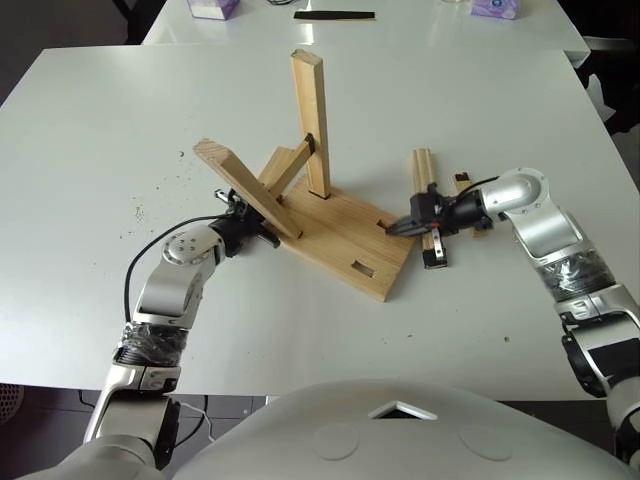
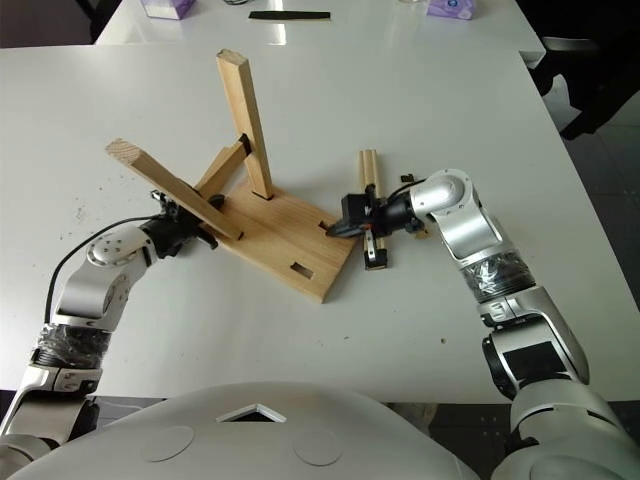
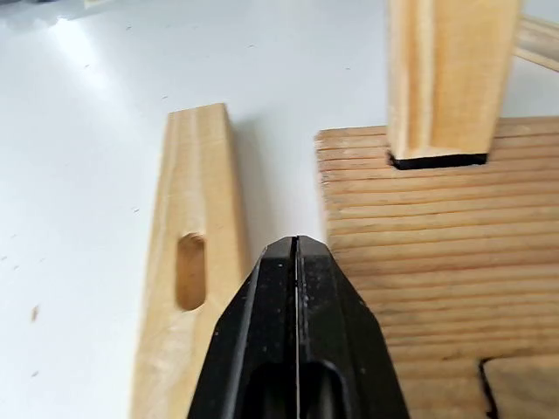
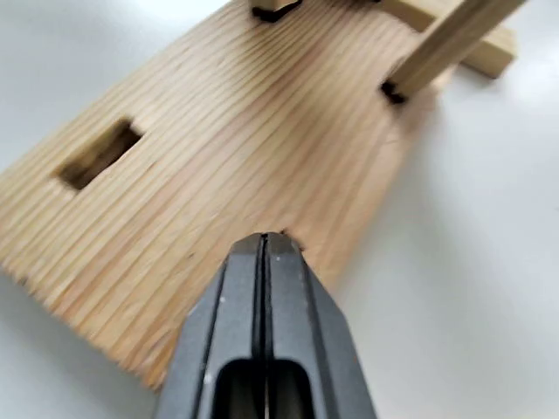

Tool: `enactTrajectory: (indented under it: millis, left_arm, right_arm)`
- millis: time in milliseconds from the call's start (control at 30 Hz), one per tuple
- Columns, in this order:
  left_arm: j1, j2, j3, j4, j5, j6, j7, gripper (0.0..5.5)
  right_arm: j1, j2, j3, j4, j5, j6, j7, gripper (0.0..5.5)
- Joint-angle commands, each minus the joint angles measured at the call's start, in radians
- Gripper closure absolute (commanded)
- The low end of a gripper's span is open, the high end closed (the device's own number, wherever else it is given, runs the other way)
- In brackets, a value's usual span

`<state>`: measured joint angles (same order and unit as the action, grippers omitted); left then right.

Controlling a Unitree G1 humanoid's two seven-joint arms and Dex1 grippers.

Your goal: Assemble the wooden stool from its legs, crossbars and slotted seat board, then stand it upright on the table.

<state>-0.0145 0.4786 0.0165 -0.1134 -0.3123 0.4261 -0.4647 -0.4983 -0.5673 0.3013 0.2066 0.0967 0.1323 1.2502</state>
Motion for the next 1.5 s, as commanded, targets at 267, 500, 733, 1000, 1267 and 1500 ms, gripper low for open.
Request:
enactTrajectory:
  millis: [267, 500, 733, 1000, 1267, 1500]
  left_arm:
    - [0.380, 0.154, 0.179, -0.512, -0.252, 0.235, -0.184, 5.50]
    - [0.362, 0.129, -0.073, -0.470, -0.091, 0.239, -0.110, 5.50]
    - [0.189, -0.033, -0.182, -0.274, 0.012, 0.195, 0.001, 5.50]
    - [0.068, -0.098, -0.176, -0.169, 0.043, 0.162, 0.021, 5.50]
    - [0.022, -0.173, -0.182, -0.049, 0.071, 0.109, 0.032, 5.50]
    - [0.050, -0.161, -0.155, -0.102, 0.064, 0.125, 0.029, 5.50]
  right_arm:
    - [-0.131, 0.121, 0.039, 0.374, -0.159, -0.159, -0.203, 5.49]
    - [-0.114, 0.058, 0.081, 0.360, -0.163, -0.198, -0.022, 5.49]
    - [-0.074, 0.052, 0.109, 0.291, -0.150, -0.185, 0.074, 5.49]
    - [0.080, 0.021, 0.078, 0.048, -0.092, -0.055, 0.054, 5.49]
    - [0.113, 0.035, 0.062, -0.005, -0.101, 0.002, -0.018, 5.49]
    - [0.113, 0.022, 0.037, -0.013, -0.077, 0.024, -0.029, 5.49]
